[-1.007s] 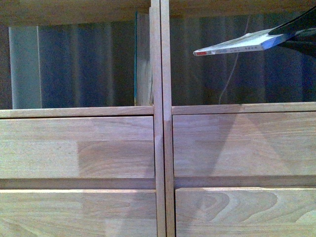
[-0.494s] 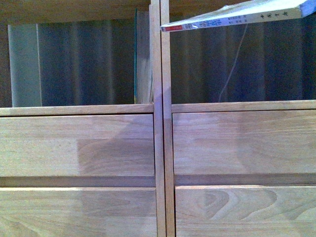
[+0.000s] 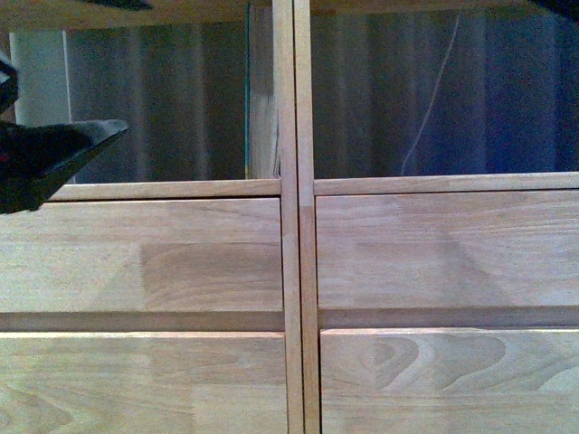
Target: Organize books on shelf
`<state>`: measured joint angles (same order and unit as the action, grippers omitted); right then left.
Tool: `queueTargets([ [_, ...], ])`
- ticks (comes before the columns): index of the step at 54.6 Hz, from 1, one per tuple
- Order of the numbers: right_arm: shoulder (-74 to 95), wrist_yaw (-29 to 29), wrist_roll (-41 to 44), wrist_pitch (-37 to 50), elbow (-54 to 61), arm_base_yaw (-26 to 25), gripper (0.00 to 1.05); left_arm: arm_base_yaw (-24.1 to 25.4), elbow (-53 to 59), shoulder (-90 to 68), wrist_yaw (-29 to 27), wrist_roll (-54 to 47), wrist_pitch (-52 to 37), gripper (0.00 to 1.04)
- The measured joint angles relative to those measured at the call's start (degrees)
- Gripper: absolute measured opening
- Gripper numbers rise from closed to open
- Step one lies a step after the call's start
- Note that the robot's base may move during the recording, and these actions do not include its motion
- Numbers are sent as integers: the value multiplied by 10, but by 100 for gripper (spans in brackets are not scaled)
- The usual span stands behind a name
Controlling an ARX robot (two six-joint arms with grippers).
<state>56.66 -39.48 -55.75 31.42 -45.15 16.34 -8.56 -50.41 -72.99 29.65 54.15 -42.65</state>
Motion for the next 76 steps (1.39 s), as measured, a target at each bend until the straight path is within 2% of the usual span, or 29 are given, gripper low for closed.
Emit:
queueTargets([
  [15, 32, 59, 25, 17, -20, 74, 7, -68, -33, -31, -26, 59, -50, 97],
  [24, 57, 68, 9, 52, -47, 78, 7, -98, -33, -32, -31, 55, -57, 97],
  [38, 94, 74, -65, 103, -92, 44, 7, -111, -31, -33, -32, 53, -84, 97],
  [48, 110, 78, -95, 121, -111, 2, 7, -99, -25, -33, -30, 58, -96, 97],
  [54, 129, 75, -123, 139, -116, -43, 7, -83, -21, -32, -26, 66, -105, 97],
  [58, 134, 69, -124, 140, -101, -47, 7, -76, -21, -32, -26, 72, -109, 97],
  [76, 98, 26, -99, 141, -22, 42, 7, -88, -36, -37, -31, 75, -106, 97],
])
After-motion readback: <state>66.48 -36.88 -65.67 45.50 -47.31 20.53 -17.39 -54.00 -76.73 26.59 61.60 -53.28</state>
